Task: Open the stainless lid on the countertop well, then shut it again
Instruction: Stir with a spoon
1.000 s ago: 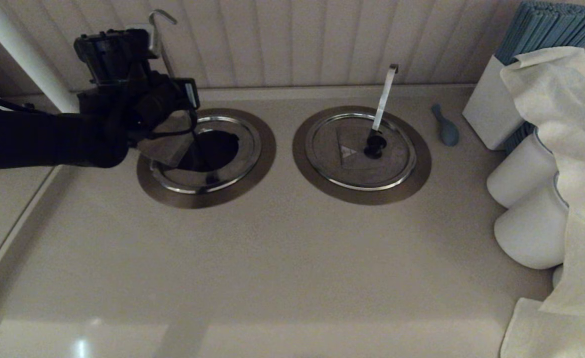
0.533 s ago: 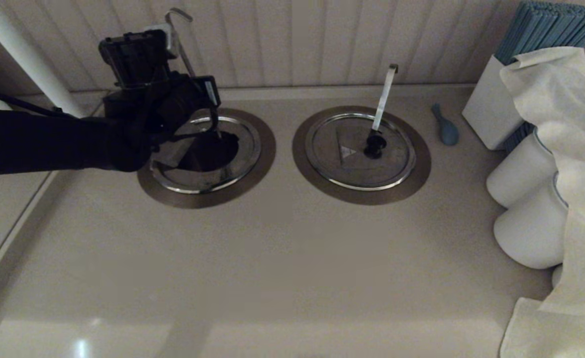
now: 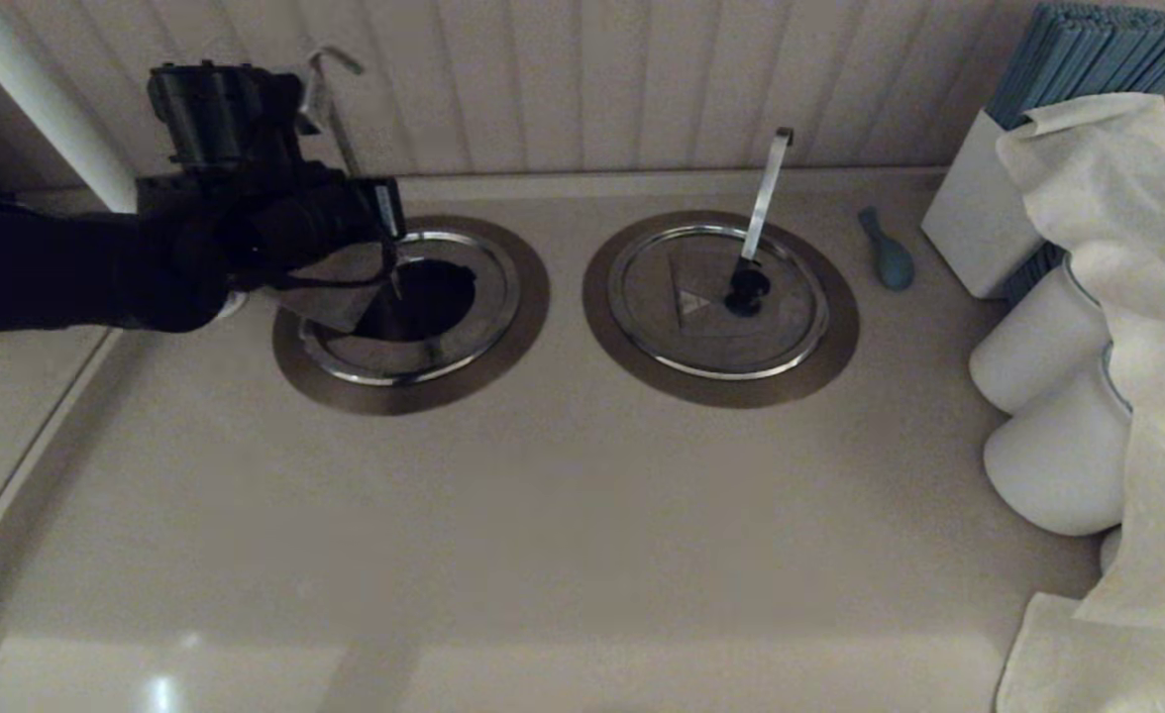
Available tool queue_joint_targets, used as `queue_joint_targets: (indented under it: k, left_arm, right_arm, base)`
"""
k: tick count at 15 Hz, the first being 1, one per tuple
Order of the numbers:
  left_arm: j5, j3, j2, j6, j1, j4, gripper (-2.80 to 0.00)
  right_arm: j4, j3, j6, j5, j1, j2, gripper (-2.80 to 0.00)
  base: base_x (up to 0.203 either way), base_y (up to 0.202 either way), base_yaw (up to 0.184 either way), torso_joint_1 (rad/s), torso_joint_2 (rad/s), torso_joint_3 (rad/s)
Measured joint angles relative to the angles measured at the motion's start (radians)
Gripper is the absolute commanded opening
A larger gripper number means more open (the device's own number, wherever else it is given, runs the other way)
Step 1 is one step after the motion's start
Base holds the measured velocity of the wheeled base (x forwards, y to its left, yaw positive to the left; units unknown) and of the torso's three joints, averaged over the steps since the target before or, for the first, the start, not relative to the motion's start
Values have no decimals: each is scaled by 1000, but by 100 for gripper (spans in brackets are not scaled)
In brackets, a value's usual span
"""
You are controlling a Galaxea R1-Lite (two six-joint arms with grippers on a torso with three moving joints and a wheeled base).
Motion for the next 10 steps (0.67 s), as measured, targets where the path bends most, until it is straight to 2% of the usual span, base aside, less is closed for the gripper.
queue_joint_targets:
  k: [2,4,6,10]
  left_arm:
    - [8,-16,7,33,22,7,-280]
    - [32,-65,31,27,31,-2,-280]
    - [69,-121,67,-7,31,-45,-280]
    - [75,-153,107,-74,-26,-57,-280]
  right_arm:
    - [0,0,0,0,0,0,-280]
    - [0,0,0,0,0,0,-280]
    - [0,0,0,0,1,0,-280]
    - [0,0,0,0,0,0,-280]
  base:
    - [0,0,0,0,0,0]
    - [0,0,0,0,0,0]
    - [0,0,0,0,0,0]
    - [0,0,0,0,0,0]
